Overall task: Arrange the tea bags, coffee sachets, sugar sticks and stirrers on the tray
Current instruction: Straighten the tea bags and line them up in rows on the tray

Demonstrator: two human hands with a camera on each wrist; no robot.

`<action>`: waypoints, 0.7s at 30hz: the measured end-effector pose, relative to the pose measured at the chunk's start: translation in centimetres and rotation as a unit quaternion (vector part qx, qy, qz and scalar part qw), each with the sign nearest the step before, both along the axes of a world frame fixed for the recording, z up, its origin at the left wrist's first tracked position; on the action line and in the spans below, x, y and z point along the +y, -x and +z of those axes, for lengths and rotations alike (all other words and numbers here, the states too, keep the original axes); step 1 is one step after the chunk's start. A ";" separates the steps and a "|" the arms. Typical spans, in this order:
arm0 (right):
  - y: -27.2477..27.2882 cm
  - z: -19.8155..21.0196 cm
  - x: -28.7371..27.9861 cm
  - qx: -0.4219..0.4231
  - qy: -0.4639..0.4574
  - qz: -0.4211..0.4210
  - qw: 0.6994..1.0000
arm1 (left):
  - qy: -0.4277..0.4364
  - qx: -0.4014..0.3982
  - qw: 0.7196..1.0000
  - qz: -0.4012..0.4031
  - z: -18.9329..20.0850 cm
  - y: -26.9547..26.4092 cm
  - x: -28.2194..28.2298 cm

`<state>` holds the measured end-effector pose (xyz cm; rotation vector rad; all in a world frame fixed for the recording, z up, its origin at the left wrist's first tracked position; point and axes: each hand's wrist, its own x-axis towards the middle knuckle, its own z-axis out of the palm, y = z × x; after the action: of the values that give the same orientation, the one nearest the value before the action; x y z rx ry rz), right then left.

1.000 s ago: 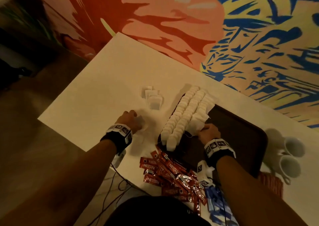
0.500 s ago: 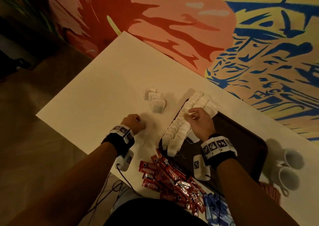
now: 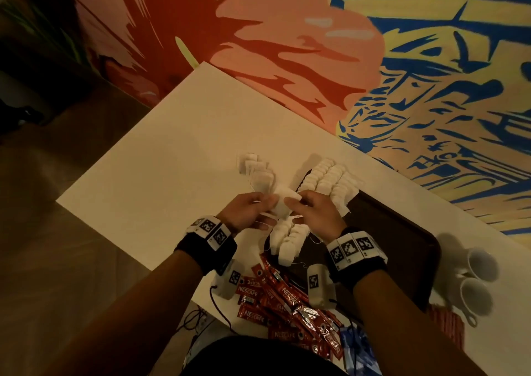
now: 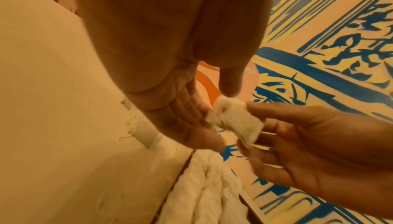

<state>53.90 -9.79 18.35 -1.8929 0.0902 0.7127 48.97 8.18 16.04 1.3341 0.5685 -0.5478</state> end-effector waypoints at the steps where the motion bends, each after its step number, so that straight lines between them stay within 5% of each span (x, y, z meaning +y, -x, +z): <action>1: -0.2 0.1 -0.3 0.001 -0.001 -0.016 1.000 | -0.027 0.005 1.000 0.005 0.0 -0.8 0.5; 4: -0.8 0.8 -1.1 0.011 -0.007 -0.068 0.998 | -0.170 0.017 0.985 0.038 -2.1 -4.8 3.2; 10: -0.8 3.2 -2.9 0.054 -0.094 -0.137 0.985 | -0.457 0.077 0.875 -0.142 -5.6 -10.2 4.9; 18: -0.2 3.7 -5.1 0.067 -0.093 -0.161 0.980 | -0.486 0.060 0.851 -0.188 -7.1 -11.7 2.9; 21: 0.3 3.6 -5.5 0.070 -0.088 -0.165 0.980 | -0.452 0.079 0.873 -0.164 -7.9 -11.8 2.9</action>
<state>53.57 -15.32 21.97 -1.6075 0.4082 0.6025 60.76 11.04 8.11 2.3248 0.7832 -0.7065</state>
